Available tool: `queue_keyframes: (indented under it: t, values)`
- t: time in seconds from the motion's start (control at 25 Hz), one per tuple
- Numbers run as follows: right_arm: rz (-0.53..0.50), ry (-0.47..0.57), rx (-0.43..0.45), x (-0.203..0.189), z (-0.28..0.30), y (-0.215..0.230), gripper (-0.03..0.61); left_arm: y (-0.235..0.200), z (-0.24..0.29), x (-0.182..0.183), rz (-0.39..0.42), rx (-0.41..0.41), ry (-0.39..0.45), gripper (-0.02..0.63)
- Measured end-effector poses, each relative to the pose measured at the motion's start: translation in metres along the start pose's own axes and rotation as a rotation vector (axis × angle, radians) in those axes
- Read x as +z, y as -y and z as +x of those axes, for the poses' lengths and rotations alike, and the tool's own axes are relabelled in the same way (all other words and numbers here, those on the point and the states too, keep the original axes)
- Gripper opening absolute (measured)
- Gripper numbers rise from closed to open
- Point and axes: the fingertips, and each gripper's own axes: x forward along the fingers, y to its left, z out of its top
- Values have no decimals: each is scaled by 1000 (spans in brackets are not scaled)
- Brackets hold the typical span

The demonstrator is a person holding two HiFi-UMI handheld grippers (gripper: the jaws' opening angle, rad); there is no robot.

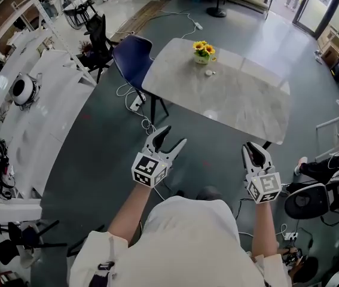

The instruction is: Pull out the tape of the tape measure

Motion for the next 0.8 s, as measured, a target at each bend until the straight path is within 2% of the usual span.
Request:
queue_keyframes:
  t: [0.4,0.8]
  values:
    - [2,-34,20,-8,25,15,67,-16,21,-3,-13,12,-18,261]
    - [25,-52,67,-12,93,85,67,-43,101,1,-23,37,-38,261]
